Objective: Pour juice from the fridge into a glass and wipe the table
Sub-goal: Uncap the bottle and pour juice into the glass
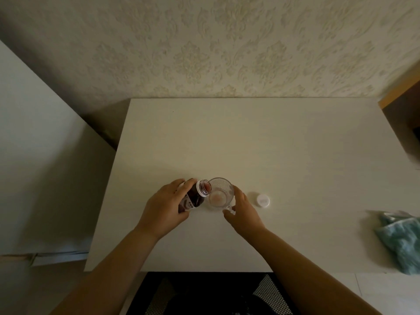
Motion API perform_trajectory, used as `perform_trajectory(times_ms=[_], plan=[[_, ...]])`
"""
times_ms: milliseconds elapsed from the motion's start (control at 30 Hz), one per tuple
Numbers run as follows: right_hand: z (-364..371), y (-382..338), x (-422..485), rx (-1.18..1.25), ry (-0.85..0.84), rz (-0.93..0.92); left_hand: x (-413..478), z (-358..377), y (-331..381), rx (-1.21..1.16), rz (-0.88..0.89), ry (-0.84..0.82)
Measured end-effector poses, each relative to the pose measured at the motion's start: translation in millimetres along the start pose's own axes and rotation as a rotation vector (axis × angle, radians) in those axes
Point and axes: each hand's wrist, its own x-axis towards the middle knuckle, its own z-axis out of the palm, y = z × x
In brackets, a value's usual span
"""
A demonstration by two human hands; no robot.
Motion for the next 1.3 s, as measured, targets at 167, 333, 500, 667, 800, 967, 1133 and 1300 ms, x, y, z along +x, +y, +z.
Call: perform_trajectory(times_ms=[167, 333, 500, 667, 800, 967, 1133, 1300], plan=[[0, -2, 0, 0.004, -0.004, 0.003, 1, -2, 0, 0.059, 0.007, -0.020], [-2, -3, 1, -0.018, -0.014, 0.005, 3, -5, 2, 0.098, 0.021, -0.031], [-2, -3, 1, -0.032, -0.016, 0.007, 6, -7, 4, 0.115, 0.024, -0.034], [-2, -2, 1, -0.035, -0.017, 0.003, 6, -12, 8, 0.154, 0.041, -0.011], [-2, -1, 1, -0.034, -0.019, 0.010, 6, -13, 10, 0.178, 0.055, -0.007], [-3, -3, 1, -0.025, -0.025, 0.008, 8, -13, 11, 0.192, 0.046, -0.014], [-4, -4, 0, -0.028, -0.034, 0.004, 9, -14, 13, 0.208, 0.045, -0.022], [-4, -5, 0, -0.027, -0.033, 0.008, 9, -15, 15, 0.221, 0.040, -0.034]])
